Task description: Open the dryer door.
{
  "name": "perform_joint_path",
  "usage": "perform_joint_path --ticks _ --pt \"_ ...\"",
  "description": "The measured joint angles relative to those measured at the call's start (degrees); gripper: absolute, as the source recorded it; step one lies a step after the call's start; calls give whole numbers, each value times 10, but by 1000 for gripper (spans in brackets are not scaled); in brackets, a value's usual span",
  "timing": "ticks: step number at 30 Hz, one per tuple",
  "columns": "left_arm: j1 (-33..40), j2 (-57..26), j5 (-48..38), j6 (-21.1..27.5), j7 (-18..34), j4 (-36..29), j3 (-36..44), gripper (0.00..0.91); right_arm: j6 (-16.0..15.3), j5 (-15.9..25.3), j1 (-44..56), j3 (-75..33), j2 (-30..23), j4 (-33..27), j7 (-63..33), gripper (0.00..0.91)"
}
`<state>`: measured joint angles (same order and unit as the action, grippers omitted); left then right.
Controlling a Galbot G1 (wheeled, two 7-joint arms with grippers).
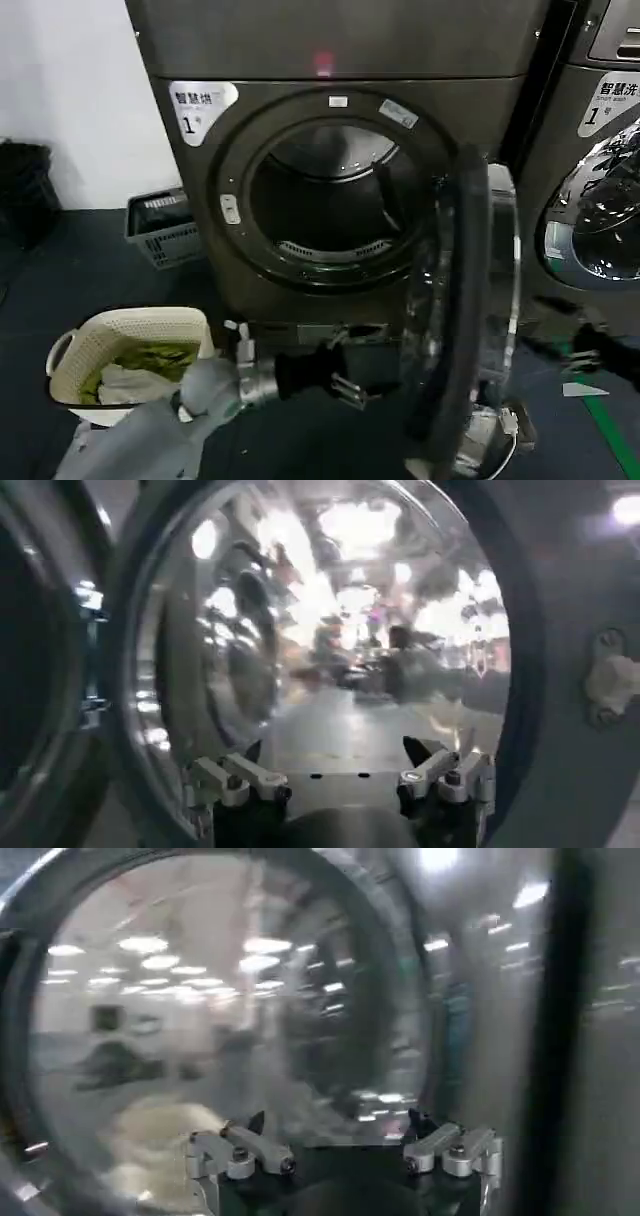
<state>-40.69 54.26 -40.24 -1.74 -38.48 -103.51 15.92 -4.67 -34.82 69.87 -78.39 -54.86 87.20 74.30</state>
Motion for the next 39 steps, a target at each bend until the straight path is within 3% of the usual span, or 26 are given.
perform_joint_path --ticks 9,14,19,23,31,35,39 --pt "45 40 -3 1 9 24 59 907 14 -20 38 -135 -17 10 -153 907" --pt "68 63 -9 2 17 36 88 907 -22 -51 67 -192 -27 31 -296 907" --pt "86 83 -7 4 25 47 110 907 -4 -43 90 -238 -24 30 -426 907" --pt "97 97 -5 2 33 54 122 907 8 -11 105 -274 -15 20 -502 907" --pt "128 134 20 -14 55 84 140 907 -2 121 132 -341 5 15 -636 907" --pt "144 159 20 -17 73 106 150 907 -16 161 145 -376 11 16 -669 907" --pt "158 180 23 -18 86 124 159 907 -17 166 160 -409 14 17 -681 907"
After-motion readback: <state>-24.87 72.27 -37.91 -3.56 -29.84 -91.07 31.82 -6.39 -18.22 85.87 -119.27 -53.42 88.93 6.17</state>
